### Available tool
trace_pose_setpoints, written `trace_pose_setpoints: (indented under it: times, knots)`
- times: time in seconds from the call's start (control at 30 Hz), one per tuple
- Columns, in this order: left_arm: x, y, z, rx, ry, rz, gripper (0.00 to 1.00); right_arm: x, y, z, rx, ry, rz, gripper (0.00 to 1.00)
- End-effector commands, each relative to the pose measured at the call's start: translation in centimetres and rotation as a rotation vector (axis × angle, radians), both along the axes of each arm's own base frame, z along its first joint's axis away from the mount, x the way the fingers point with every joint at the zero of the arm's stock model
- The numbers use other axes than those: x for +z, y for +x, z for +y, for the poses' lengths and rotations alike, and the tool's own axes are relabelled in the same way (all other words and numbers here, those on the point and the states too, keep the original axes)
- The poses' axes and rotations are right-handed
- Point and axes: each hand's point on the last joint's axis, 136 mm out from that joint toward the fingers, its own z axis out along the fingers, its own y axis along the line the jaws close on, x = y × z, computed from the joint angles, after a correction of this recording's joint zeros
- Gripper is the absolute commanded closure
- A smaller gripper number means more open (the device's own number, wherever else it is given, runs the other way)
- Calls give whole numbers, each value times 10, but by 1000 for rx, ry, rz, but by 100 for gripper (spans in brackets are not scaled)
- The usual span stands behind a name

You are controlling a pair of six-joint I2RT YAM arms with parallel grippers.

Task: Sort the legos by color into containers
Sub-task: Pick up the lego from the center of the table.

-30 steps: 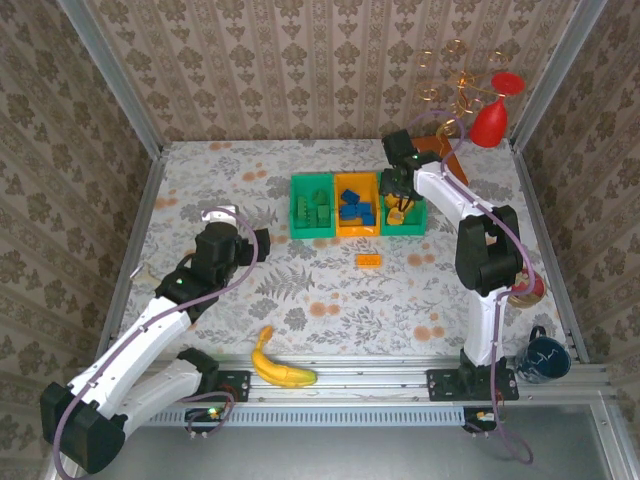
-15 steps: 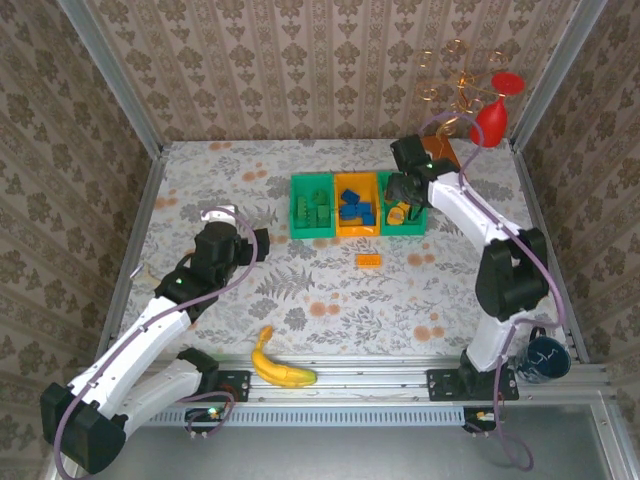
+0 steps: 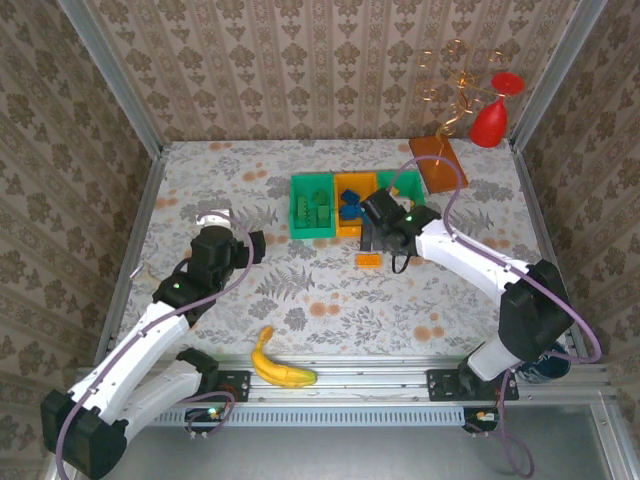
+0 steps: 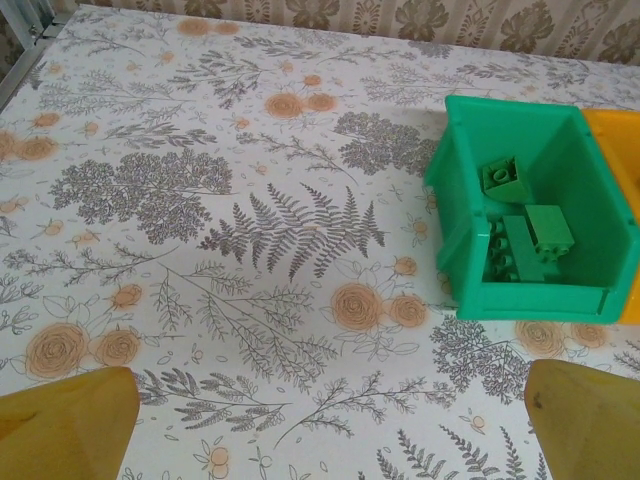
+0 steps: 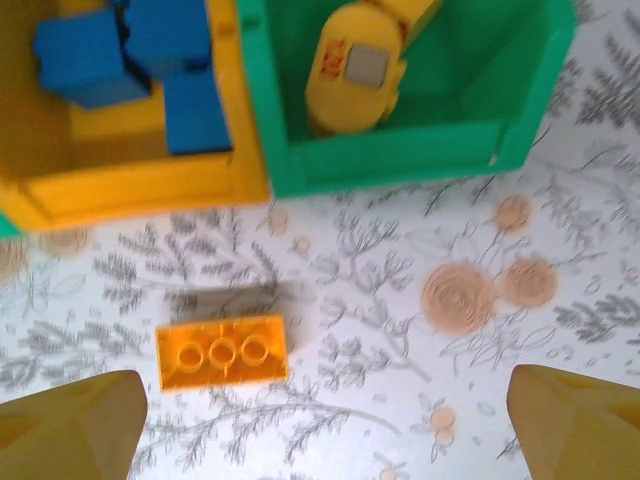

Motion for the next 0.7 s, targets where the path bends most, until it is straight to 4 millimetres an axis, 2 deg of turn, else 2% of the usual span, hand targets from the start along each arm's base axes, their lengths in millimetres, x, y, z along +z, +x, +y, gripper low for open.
trace_pose_setpoints:
  times: [0.0, 0.27, 0.47, 0.67]
  knots:
    - [0, -1, 3, 20, -33, -8, 0, -5, -9, 7, -20, 31, -1, 0]
    - [-4, -1, 2, 20, -46, 1, 0, -42, -21, 21, 12, 78, 87, 0]
    - [-15, -2, -1, 17, -79, 21, 0, -55, -18, 28, 42, 83, 109, 0]
    - [-15, -1, 1, 21, -82, 24, 0, -68, -11, 39, 58, 106, 131, 0]
